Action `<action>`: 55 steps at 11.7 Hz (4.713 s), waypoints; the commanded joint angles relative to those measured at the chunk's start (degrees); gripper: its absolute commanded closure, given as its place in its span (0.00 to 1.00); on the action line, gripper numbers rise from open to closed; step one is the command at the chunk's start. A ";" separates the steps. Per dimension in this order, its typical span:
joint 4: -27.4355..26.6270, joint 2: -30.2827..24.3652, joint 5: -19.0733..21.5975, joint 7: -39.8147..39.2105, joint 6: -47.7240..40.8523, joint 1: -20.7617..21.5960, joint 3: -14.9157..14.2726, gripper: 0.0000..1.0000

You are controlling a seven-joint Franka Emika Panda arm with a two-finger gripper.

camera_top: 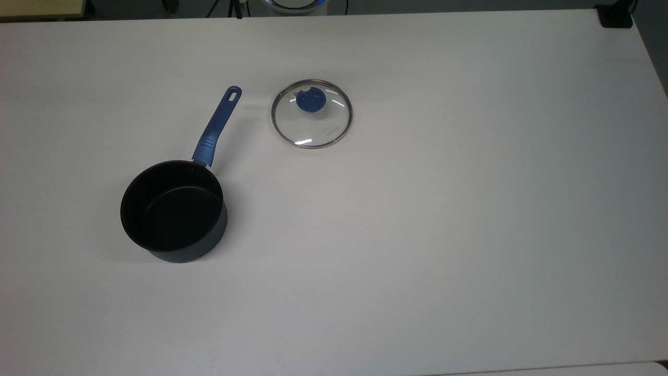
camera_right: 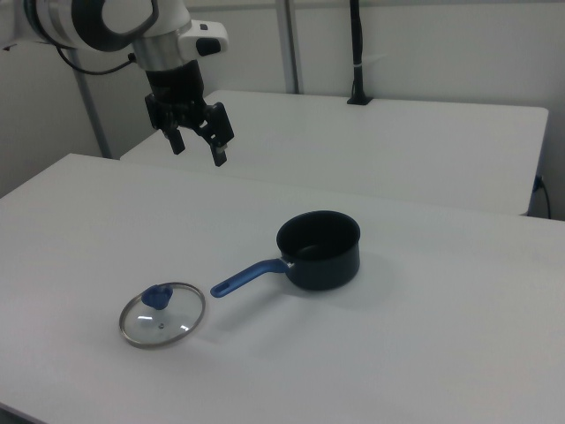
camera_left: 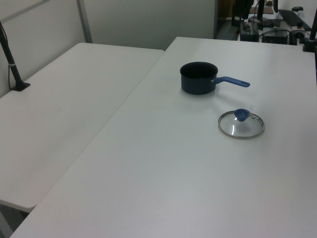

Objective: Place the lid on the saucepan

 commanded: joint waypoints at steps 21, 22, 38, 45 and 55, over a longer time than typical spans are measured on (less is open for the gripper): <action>-38.13 -13.79 -2.92 -10.13 14.83 1.38 4.68 0.00; -41.38 -12.66 -2.92 -7.38 19.22 1.38 6.97 0.00; -36.75 4.76 -4.41 4.07 32.36 1.30 15.70 0.21; -35.80 2.57 -4.77 2.67 27.54 0.59 15.78 0.42; -8.74 3.17 -4.33 -2.88 1.60 -1.42 15.17 0.43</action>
